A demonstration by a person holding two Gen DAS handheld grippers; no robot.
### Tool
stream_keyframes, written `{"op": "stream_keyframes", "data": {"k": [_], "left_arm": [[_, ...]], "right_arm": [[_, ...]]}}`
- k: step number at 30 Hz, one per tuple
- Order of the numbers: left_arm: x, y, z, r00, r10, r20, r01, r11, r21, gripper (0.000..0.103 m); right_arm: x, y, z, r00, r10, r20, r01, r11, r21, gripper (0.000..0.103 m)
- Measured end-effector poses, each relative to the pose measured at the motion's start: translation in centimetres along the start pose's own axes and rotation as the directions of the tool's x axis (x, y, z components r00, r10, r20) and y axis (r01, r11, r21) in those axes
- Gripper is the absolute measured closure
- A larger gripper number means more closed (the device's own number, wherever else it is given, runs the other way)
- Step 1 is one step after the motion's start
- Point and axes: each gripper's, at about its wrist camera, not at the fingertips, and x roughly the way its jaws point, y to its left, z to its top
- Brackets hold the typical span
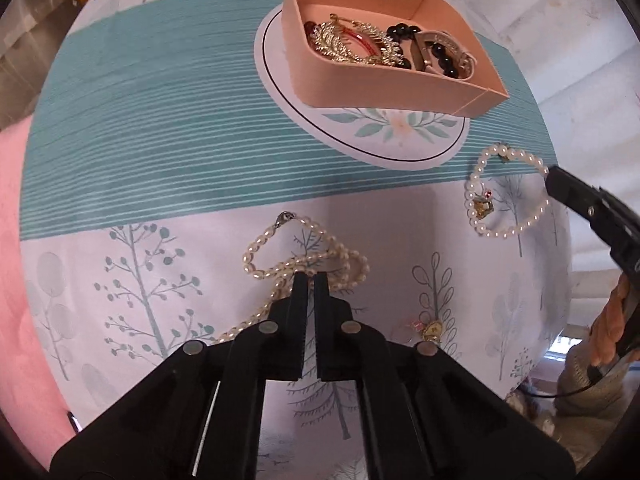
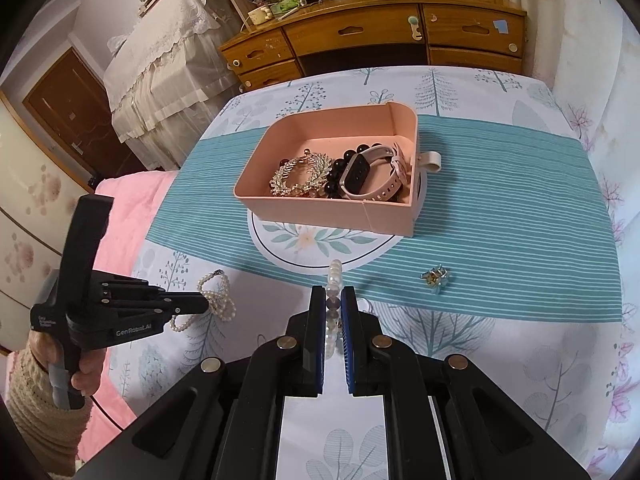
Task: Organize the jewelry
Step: 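Lift pearl bracelet and pearl necklace toward the pink box with both tools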
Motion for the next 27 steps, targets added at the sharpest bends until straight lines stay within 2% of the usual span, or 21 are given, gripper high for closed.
{"op": "stream_keyframes", "data": {"k": [7,9,11,12,24,27], "left_arm": [[-0.5,-1.8,0.4,1.0,0.0,0.022,-0.001,0.998,0.058,0.101],[-0.6,-2.5,0.6,1.0,-0.005,0.021,0.003,0.997,0.078,0.089],[-0.5,-3.4,0.8,1.0,0.006,0.026,-0.008,0.995,0.095,0.069],[-0.6,-3.7,0.9,0.999,0.015,0.031,-0.018,0.995,0.099,0.068],[0.7,-5.1,1.0,0.996,0.087,0.007,-0.087,0.986,0.146,0.068],[1.6,-5.9,1.1,0.993,0.12,-0.01,-0.117,0.98,0.162,0.076]], "right_arm": [[0.0,-0.1,-0.3,1.0,-0.004,-0.003,0.004,1.0,-0.002,0.096],[-0.1,-0.1,-0.3,1.0,-0.002,-0.001,0.002,1.0,0.001,0.096],[0.0,-0.1,-0.3,1.0,0.002,-0.001,-0.002,1.0,0.002,0.096],[0.0,-0.1,-0.3,1.0,0.003,-0.001,-0.003,1.0,0.003,0.096],[0.2,-0.5,-0.3,1.0,0.007,-0.003,-0.006,1.0,0.02,0.096],[0.3,-0.7,-0.3,1.0,0.009,-0.005,-0.009,1.0,0.021,0.096]]}}
